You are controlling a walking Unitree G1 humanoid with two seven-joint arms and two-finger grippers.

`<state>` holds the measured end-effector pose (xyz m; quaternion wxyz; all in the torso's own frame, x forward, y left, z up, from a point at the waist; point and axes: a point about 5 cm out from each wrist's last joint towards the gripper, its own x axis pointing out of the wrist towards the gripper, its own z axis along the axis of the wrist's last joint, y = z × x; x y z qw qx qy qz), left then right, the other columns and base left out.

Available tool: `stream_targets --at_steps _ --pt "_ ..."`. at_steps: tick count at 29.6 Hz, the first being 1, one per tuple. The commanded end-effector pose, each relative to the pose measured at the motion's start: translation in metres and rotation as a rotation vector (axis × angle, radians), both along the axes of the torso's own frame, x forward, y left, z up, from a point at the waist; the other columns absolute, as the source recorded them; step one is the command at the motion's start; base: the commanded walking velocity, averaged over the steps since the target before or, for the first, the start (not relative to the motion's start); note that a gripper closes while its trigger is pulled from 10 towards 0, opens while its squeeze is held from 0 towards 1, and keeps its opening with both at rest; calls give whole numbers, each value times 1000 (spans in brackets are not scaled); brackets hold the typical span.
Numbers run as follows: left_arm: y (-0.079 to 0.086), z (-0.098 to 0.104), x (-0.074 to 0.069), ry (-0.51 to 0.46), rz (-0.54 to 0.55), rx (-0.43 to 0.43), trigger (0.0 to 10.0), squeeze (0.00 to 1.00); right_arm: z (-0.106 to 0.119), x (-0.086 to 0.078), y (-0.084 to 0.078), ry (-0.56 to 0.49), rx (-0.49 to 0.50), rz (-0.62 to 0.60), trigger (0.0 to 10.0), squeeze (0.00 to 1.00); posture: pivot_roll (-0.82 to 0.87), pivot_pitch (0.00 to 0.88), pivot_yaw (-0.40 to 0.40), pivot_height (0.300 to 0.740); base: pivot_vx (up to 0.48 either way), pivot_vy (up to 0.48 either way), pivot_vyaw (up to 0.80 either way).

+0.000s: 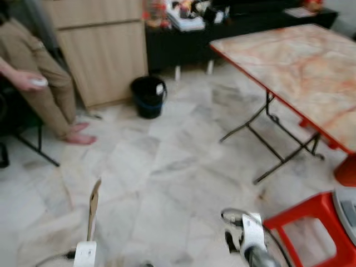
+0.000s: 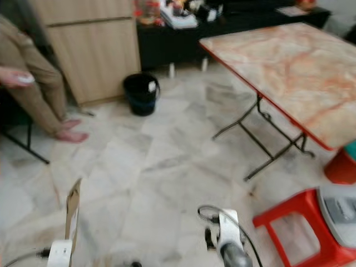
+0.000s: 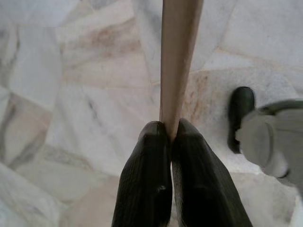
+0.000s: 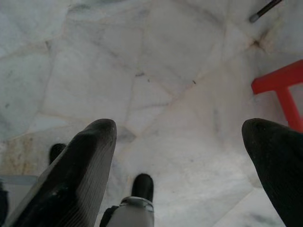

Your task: Picking trash to rubbish bin

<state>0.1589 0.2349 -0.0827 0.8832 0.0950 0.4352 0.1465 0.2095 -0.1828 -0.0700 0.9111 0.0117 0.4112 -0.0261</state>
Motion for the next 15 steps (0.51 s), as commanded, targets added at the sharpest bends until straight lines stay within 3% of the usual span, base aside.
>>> stream_targets --at_steps 1,5,15 --pt "-1 1 4 1 -16 4 10000 0 1 2 2 -6 18 -9 10000 0 40 106 -88 740 0 0 0" --pt "-3 2 7 0 -38 8 10000 0 1 2 3 -13 29 -12 10000 0 45 114 -88 740 158 0 0" --pt "-2 1 5 10 -24 14 10000 0 0 0 4 -2 24 -1 10000 0 46 120 -87 740 471 0 0"
